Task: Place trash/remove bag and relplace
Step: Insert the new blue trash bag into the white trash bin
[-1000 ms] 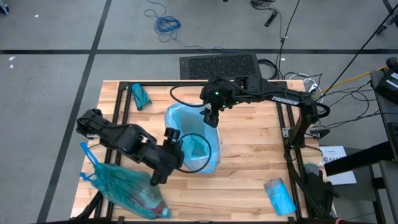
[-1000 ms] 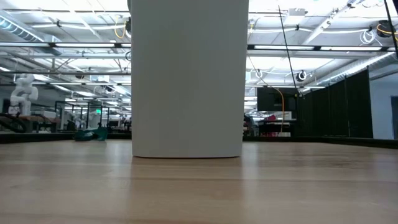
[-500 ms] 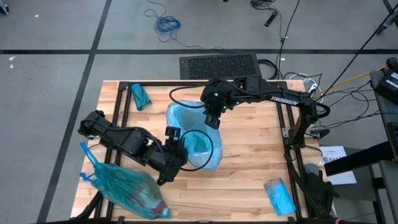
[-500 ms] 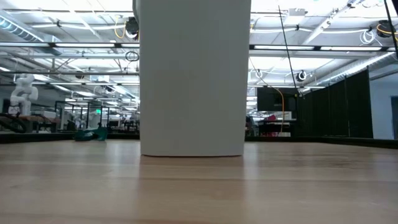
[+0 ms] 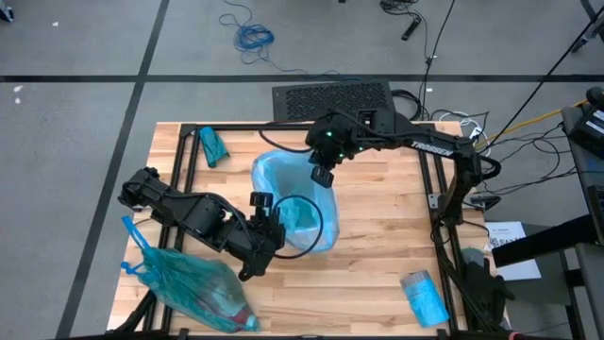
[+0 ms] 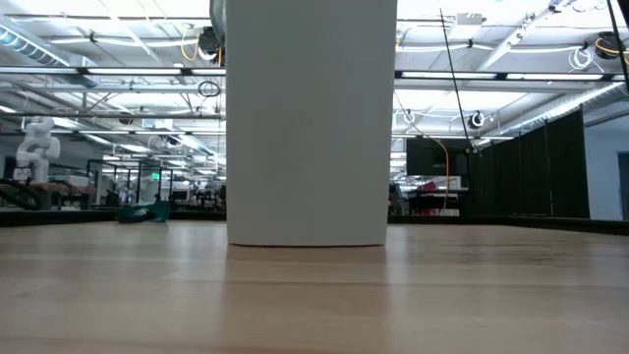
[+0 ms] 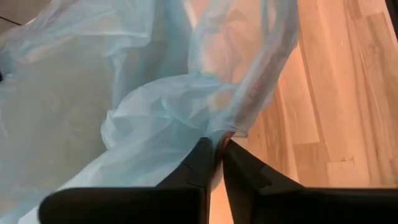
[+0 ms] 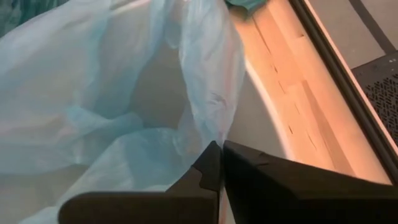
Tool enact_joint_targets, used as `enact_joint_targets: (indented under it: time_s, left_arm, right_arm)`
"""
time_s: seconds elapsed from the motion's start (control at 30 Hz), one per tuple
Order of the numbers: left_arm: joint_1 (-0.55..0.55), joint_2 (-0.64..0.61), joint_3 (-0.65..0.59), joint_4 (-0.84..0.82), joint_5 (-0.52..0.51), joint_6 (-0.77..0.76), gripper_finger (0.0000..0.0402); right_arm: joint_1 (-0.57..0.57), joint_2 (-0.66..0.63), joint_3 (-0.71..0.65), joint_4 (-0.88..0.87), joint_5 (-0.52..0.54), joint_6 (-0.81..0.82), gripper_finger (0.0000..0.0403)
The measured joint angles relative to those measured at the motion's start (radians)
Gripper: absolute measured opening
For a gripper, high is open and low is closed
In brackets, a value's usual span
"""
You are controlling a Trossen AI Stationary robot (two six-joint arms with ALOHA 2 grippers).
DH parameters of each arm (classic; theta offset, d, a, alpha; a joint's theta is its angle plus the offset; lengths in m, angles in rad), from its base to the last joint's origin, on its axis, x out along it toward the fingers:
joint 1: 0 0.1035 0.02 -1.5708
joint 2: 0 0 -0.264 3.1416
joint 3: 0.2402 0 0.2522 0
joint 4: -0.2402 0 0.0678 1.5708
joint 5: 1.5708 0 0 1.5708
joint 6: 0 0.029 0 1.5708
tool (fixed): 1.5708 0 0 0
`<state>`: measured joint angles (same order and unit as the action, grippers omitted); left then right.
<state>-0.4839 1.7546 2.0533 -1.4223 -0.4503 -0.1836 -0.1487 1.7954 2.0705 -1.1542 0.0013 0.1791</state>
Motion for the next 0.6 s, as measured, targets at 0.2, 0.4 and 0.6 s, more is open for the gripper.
enact_joint_targets:
  time_s: [0.2, 0.4, 0.6]
  left_arm:
    - [0.000, 0.000, 0.000, 0.000, 0.000, -0.015, 0.0024]
    - [0.000, 0.000, 0.000, 0.000, 0.000, -0.017, 0.0024]
    - [0.000, 0.000, 0.000, 0.000, 0.000, -0.019, 0.0024]
  right_arm:
    - [-0.016, -0.003, 0.000, 0.000, 0.000, -0.008, 0.0001]
    - [-0.023, -0.003, 0.000, -0.001, 0.001, -0.009, 0.0000]
    - [-0.039, -0.004, 0.000, -0.006, 0.003, -0.016, 0.0000]
